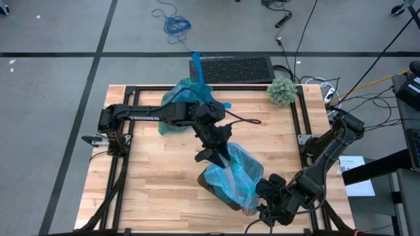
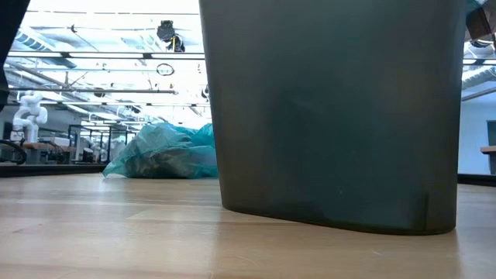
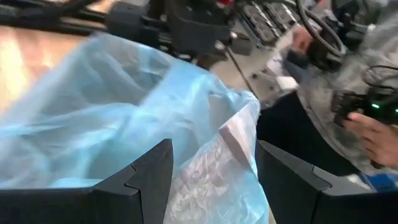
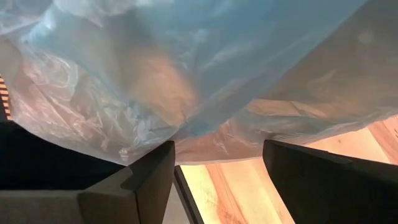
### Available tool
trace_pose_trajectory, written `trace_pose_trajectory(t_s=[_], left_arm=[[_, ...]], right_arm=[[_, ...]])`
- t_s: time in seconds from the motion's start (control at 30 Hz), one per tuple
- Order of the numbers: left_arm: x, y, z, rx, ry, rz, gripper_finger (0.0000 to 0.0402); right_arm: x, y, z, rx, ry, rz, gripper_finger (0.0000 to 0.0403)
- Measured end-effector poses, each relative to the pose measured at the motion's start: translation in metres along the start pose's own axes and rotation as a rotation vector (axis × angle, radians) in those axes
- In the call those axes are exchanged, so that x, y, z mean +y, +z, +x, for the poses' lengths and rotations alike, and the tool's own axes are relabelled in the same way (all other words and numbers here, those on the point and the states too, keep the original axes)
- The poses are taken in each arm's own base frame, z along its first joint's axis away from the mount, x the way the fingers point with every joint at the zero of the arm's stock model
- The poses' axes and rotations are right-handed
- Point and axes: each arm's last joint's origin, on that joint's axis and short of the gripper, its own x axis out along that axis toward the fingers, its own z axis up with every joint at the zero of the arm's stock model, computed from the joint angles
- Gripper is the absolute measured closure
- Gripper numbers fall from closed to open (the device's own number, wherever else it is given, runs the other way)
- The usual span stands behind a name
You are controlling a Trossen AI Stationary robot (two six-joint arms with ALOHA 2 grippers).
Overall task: Place trash/remove bag and relplace
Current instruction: Insert the new trash bag into the trash bin
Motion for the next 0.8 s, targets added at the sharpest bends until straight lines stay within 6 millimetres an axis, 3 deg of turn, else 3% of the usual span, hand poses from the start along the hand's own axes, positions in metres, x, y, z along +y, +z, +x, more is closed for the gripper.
trace_pose_trajectory(t_s=[0.13, 0.23, 0.47, 0.6, 0.8], left_arm=[[-0.005, -0.004, 0.007, 0.038, -0.053, -0.032, 0.0185], [-0.011, -0.008, 0.011, 0.071, -0.063, -0.036, 0.0216], [-0.023, -0.027, 0.020, 0.216, -0.079, -0.119, 0.0384], [-0.033, -0.035, 0.022, 0.282, -0.080, -0.191, 0.0398], [-0.066, -0.031, 0.010, 0.259, -0.007, -0.152, 0.0400]], right_arm=[[0.000, 0.000, 0.000, 0.000, 0.000, 0.000, 0.0165], [0.000, 0.000, 0.000, 0.000, 0.000, 0.000, 0.0165], [-0.001, 0.000, 0.000, 0.001, -0.006, -0.002, 0.0165], [-0.001, 0.000, 0.000, 0.001, -0.006, 0.000, 0.0165], [-0.001, 0.000, 0.000, 0.001, -0.005, 0.001, 0.0165]])
